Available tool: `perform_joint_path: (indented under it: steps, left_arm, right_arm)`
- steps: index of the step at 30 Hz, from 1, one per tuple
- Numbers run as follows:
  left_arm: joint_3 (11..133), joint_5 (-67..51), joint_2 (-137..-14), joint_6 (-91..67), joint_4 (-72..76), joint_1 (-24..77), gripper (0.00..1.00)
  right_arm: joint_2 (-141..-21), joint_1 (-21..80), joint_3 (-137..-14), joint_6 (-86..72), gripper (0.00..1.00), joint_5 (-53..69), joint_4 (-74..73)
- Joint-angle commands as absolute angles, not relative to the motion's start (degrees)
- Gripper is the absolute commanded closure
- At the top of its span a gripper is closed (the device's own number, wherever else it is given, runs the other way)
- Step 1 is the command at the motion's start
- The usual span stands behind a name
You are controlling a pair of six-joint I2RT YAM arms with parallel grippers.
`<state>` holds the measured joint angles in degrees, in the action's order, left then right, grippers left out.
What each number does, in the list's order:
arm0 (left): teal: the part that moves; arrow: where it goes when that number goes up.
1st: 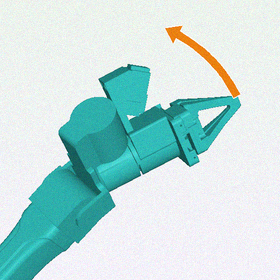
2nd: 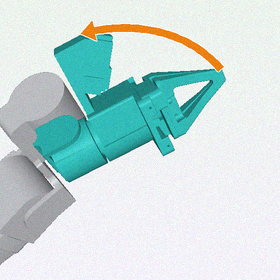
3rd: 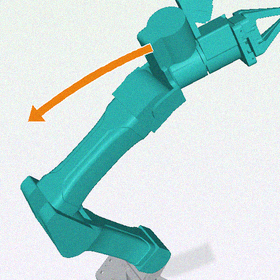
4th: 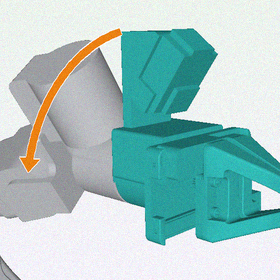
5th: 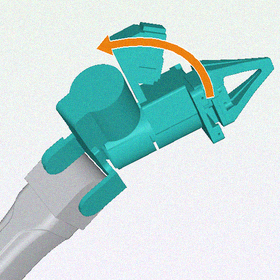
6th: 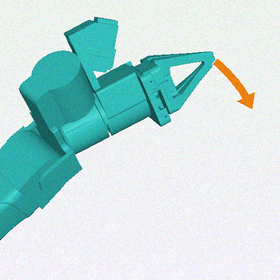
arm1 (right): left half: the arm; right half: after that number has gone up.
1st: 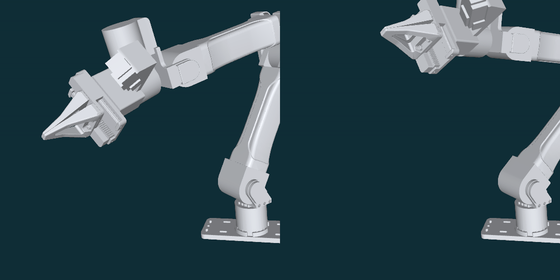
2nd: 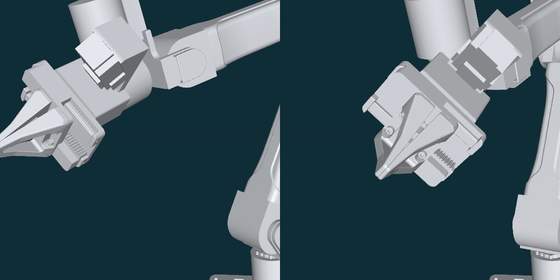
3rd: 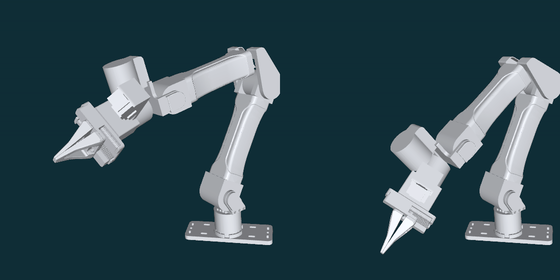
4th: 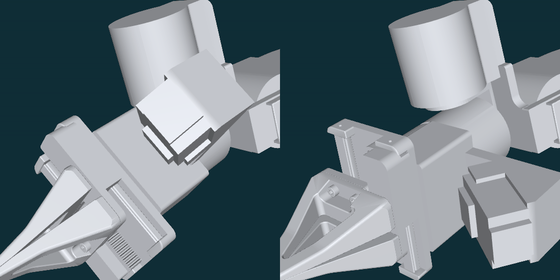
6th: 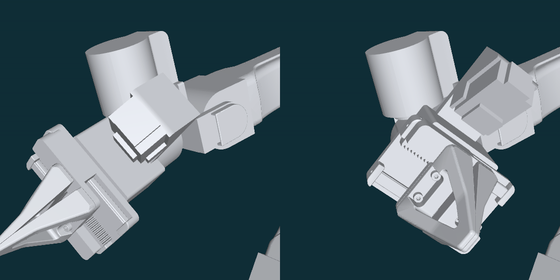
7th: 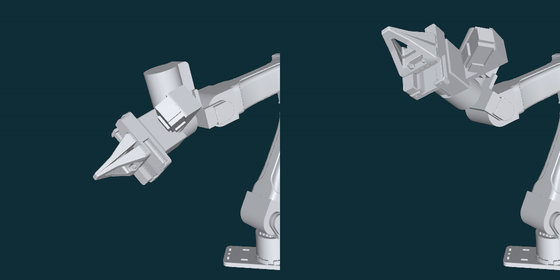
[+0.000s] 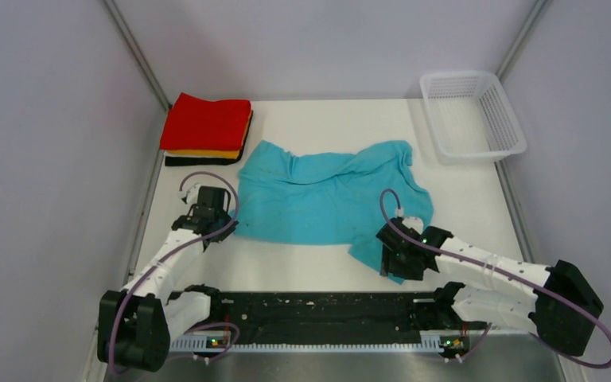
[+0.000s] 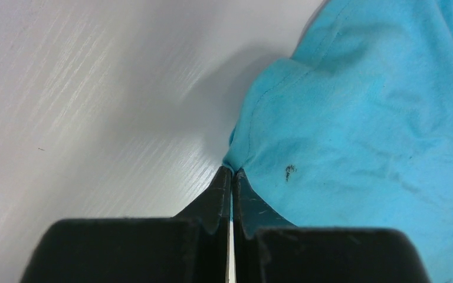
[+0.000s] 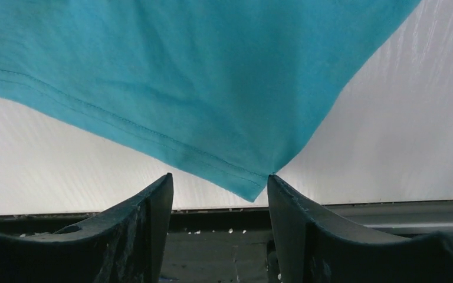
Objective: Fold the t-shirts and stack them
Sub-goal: Flatten out the tshirt
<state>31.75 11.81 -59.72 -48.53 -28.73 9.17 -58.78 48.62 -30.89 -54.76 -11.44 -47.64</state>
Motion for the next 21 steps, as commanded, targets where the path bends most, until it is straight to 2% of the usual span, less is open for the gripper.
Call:
perform_joint_path:
  steps: [1, 5, 9, 10, 13, 16, 18, 21]
  left_arm:
    - [31.67, 11.81, -59.12, -48.27, -27.96, 9.32, 1.00]
    - [31.87, 11.69, -59.42, -48.21, -28.85, 9.32, 1.00]
    - [31.73, 11.73, -59.01, -48.18, -28.81, 9.32, 1.00]
    - [31.73, 11.77, -58.87, -48.21, -28.87, 9.32, 1.00]
    - [32.13, 12.11, -58.23, -48.00, -29.66, 9.32, 1.00]
    - [32.61, 12.41, -57.16, -47.67, -29.87, 9.32, 1.00]
    - [33.24, 11.72, -56.56, -46.97, -29.26, 9.32, 1.00]
    - [36.56, 10.38, -55.66, -45.96, -29.02, 9.32, 1.00]
  right_arm:
    - [-61.04, 50.01, -29.52, -59.98, 0.41, -12.75, -47.59]
    - [-63.15, 50.03, -28.35, -60.90, 0.43, -14.09, -44.37]
    - [-66.37, 50.01, -27.56, -60.91, 0.50, -15.13, -40.46]
    - [-66.93, 50.01, -27.57, -60.89, 0.53, -15.55, -39.81]
    - [-67.65, 50.03, -27.89, -61.06, 0.77, -16.88, -39.14]
    - [-65.56, 49.97, -28.47, -60.90, 0.93, -18.84, -39.24]
    - [-63.10, 50.01, -29.80, -59.96, 1.00, -21.39, -39.27]
    - [-59.57, 49.41, -34.83, -56.08, 1.00, -26.05, -39.66]
